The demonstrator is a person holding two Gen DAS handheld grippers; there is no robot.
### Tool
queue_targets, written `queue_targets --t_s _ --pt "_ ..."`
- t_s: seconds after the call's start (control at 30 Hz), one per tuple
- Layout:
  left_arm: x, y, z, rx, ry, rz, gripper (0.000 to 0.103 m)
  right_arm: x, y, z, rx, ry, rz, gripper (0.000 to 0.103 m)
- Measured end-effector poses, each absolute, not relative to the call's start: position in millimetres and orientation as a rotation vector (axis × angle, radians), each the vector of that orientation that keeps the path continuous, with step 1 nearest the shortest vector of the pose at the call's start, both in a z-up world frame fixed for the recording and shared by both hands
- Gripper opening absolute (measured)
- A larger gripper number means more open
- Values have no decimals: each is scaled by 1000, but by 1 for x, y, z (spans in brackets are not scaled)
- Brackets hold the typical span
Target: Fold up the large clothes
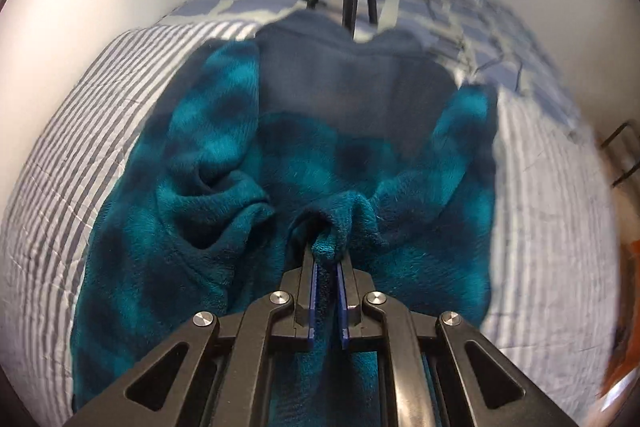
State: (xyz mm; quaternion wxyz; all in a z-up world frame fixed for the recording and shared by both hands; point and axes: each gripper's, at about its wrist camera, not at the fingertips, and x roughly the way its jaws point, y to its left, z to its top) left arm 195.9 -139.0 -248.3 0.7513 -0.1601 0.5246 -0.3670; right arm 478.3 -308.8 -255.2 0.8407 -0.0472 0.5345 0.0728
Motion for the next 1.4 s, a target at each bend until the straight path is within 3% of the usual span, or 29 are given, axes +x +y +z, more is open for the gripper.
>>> queue_targets --t_s 0.17,0.43,0.57,0.73,0.77,0.9,1.0,1.1,1.23,1.33,1.4 --pt "196 -138 -245 -364 1153 -806 6 454 -357 -212 136 1035 235 30" --pt "196 -122 -235 -359 1131 -766 6 322 -438 -149 130 937 255 32" --pt "192 -119 -229 -338 1127 -742 6 245 -465 -159 197 981 258 38" --pt "176 -105 -220 -317 1113 -735 6 176 -460 -191 197 1024 263 38" --pt "172 -98 -215 -316 1108 -725 9 167 -454 -196 185 1019 262 37" --pt "162 -63 -204 -343 1069 -657 39 139 -421 -212 151 1001 303 35" --pt "165 -27 -202 -363 1054 -566 41 134 -393 -227 85 993 291 35" --pt "172 3 -210 -425 1067 -471 62 125 -357 -255 71 1044 335 35" --pt "182 27 -228 -518 1115 -420 63 118 -328 -272 -95 1068 322 35" --pt "183 32 -243 -551 1149 -422 63 115 -349 -253 4 1071 365 35" --pt "185 29 -251 -575 1172 -428 63 105 -371 -236 32 1011 337 49"
